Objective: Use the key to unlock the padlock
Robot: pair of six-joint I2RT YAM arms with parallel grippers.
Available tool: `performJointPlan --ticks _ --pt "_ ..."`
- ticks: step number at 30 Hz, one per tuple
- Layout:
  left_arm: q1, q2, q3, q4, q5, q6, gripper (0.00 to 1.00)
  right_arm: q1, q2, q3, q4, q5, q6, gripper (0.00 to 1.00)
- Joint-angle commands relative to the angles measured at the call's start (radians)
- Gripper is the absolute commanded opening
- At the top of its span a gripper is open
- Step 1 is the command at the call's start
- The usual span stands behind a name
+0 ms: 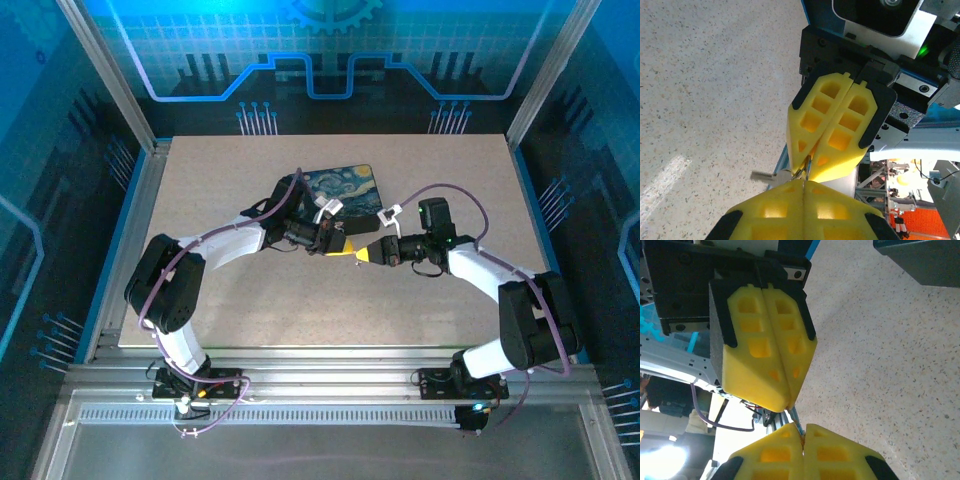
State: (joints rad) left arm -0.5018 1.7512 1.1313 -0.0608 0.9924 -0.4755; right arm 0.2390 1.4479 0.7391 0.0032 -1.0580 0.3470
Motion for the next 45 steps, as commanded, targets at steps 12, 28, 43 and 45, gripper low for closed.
performJointPlan --ticks 12,28,43,45 --pt "0.006 -0.015 0.03 -0.05 -0.067 0.021 0.39 -0.038 -0.055 -0.059 0.05 0.058 0.024 0.0" --pt "-0.051 0.067 0.081 -0.169 -0.71 -0.019 0.59 -0.101 -0.034 -0.037 -0.015 0.283 0.106 0.0" --pt "-0.197 0.196 0.19 -0.155 -1.173 -0.165 0.7 -0.155 -0.061 0.005 -0.094 0.416 0.162 0.0" --pt "-0.213 0.217 0.211 -0.168 -1.229 -0.177 0.69 -0.162 -0.068 0.004 -0.094 0.425 0.172 0.0"
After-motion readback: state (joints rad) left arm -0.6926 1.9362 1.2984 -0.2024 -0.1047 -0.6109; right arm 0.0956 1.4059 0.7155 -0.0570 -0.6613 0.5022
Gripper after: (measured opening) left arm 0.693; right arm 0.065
